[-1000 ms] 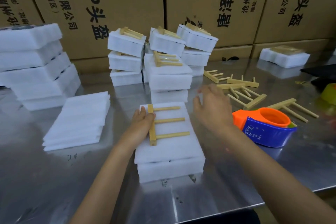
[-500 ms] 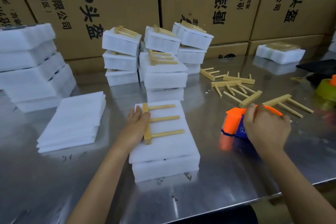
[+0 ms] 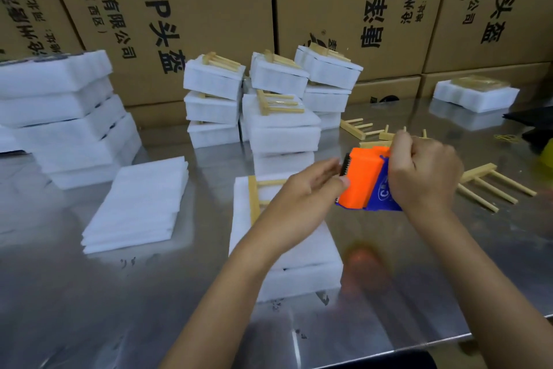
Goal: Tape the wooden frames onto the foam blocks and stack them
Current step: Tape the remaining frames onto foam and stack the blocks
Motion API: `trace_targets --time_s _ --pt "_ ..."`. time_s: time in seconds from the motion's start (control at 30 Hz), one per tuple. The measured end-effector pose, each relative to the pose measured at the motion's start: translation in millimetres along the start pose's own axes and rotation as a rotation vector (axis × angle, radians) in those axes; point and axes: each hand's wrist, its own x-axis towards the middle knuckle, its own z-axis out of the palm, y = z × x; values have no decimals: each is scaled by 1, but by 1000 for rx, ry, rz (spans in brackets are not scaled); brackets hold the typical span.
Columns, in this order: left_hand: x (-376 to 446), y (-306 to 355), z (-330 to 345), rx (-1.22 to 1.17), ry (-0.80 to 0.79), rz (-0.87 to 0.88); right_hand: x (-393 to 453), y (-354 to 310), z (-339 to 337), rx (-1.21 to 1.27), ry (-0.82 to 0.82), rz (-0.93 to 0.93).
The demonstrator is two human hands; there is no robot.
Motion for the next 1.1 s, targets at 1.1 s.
trace_targets --time_s 1.1 --pt "-38 -51 -157 -652 626 -204 37 -24 46 -266 -517 -255"
